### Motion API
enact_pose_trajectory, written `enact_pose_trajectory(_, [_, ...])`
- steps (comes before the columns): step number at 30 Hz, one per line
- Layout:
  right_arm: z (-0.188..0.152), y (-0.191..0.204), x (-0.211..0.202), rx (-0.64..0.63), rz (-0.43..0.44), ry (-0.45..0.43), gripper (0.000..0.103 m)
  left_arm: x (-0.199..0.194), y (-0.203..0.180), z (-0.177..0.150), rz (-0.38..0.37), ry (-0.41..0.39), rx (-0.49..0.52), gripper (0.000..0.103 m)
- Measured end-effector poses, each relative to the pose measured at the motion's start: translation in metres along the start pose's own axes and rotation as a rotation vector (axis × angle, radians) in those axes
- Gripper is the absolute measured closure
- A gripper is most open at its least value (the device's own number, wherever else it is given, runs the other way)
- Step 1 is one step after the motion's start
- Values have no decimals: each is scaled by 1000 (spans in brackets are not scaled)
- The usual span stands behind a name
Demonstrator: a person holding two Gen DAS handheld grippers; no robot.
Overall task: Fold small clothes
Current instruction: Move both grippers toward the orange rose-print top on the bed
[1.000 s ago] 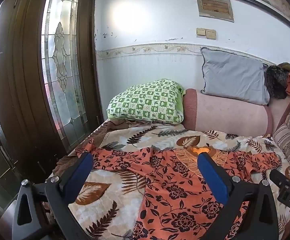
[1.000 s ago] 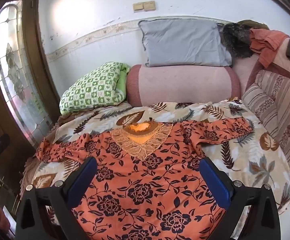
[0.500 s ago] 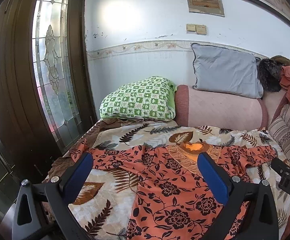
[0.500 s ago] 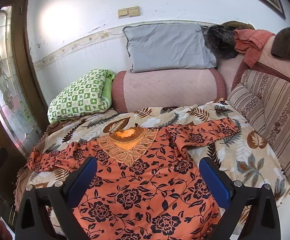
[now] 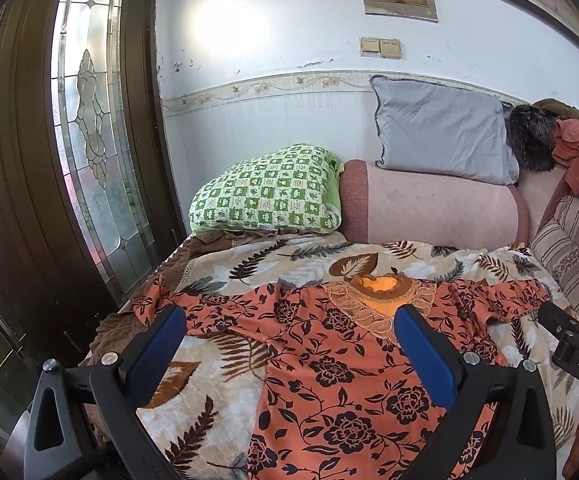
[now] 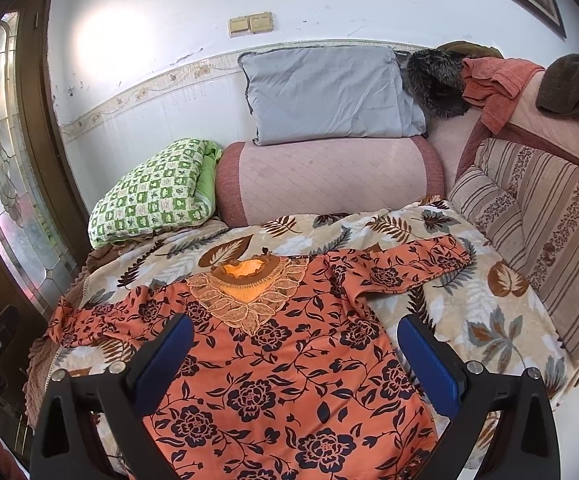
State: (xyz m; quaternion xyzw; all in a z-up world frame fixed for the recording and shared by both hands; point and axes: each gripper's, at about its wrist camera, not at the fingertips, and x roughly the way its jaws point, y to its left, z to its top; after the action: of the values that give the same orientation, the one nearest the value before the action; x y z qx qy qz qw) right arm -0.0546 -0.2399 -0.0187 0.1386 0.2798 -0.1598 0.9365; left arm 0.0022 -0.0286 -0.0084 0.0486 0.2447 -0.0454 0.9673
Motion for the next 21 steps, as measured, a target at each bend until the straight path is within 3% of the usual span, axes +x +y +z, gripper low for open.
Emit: enact_pose_trajectory(21, [2,-2,14,-22,-36,8,0,22,-25,-6,-21,43,47,0])
